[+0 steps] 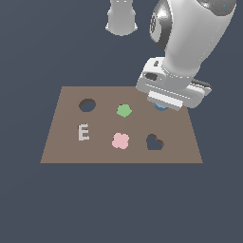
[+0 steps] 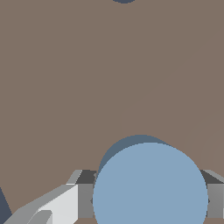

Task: Insert a designated object into the corresponding slot on a board.

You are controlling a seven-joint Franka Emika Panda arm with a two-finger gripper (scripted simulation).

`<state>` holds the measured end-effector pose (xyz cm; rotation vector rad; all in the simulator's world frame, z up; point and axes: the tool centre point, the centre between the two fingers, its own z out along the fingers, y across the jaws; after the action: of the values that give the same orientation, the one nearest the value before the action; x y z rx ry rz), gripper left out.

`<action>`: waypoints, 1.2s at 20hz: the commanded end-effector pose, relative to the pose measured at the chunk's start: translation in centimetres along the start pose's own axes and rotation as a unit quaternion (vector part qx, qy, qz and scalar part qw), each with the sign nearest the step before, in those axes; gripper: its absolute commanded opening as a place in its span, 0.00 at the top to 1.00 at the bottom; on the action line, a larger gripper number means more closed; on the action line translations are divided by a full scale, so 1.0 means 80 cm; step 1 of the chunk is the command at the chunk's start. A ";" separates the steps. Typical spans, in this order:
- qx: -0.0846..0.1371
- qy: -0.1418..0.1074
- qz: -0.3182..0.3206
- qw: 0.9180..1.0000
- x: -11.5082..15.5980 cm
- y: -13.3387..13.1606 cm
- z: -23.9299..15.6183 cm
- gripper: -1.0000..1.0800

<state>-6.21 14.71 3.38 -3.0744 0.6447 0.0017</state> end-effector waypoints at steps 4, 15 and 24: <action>0.000 0.001 0.104 0.995 0.056 0.047 -0.002 1.00; 0.001 0.001 0.355 0.935 0.139 0.203 -0.007 1.00; 0.001 0.000 0.488 0.873 0.143 0.305 -0.009 1.00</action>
<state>-5.08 -11.51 4.03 -2.4036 2.0227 0.0005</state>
